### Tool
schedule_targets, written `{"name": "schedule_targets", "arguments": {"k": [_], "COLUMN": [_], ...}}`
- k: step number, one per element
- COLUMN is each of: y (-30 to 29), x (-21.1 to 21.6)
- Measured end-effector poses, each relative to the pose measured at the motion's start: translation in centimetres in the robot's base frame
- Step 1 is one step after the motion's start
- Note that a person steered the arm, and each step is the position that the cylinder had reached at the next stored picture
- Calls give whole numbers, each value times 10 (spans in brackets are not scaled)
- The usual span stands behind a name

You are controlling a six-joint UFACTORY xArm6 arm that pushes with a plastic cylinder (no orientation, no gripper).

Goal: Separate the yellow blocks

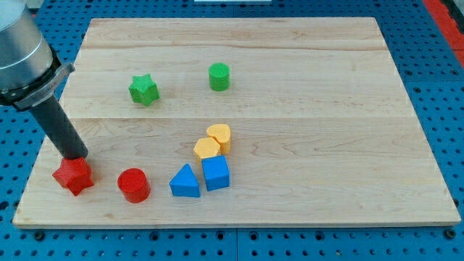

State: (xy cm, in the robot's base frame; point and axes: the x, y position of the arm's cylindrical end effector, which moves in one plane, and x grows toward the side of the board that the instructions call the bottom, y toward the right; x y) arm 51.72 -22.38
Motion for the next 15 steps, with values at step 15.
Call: {"name": "schedule_targets", "arguments": {"k": [15], "y": [202], "x": [-69]}}
